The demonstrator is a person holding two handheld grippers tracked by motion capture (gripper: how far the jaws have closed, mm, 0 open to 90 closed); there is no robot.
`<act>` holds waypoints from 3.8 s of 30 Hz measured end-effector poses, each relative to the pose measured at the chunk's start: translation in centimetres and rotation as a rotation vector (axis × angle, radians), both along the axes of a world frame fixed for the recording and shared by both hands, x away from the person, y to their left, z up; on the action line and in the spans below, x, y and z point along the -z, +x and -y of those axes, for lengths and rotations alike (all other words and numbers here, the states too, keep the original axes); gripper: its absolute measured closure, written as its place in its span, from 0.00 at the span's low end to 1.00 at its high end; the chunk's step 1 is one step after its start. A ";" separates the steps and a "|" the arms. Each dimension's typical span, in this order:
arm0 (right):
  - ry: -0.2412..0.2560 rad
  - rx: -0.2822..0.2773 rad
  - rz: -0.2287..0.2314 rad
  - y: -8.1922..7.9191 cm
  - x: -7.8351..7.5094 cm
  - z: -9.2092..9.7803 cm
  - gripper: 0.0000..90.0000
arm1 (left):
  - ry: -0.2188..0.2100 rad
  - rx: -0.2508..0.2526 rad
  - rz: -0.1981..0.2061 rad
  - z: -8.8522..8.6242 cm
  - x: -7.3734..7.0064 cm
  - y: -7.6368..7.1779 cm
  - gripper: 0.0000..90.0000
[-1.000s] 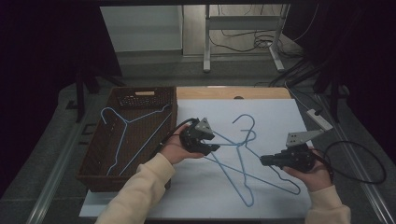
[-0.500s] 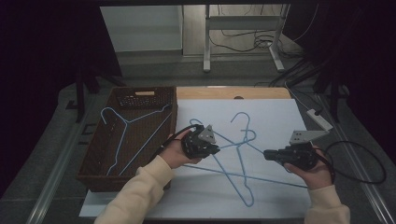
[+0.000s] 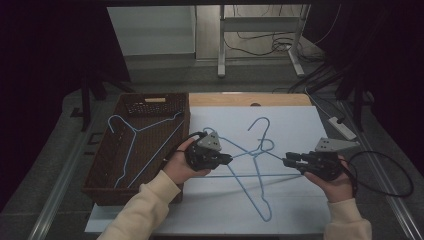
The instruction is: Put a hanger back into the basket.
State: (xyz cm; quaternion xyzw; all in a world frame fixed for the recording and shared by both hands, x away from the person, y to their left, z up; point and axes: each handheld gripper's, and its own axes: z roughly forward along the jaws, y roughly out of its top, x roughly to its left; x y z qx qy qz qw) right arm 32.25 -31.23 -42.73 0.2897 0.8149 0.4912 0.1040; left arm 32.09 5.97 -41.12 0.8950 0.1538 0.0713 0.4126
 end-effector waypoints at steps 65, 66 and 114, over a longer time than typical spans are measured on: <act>-0.035 0.144 -0.054 0.1 4.1 -0.3 0.35 | -0.308 -0.647 0.102 -23.9 -2.7 -6.7 0.96; -0.035 0.144 -0.054 0.1 4.1 -0.3 0.35 | -0.300 -0.661 0.105 -24.3 -2.6 -6.8 0.96; -0.057 0.133 -0.072 0.3 4.6 -0.5 0.35 | -0.170 -0.790 -0.041 -24.3 1.4 -2.3 0.96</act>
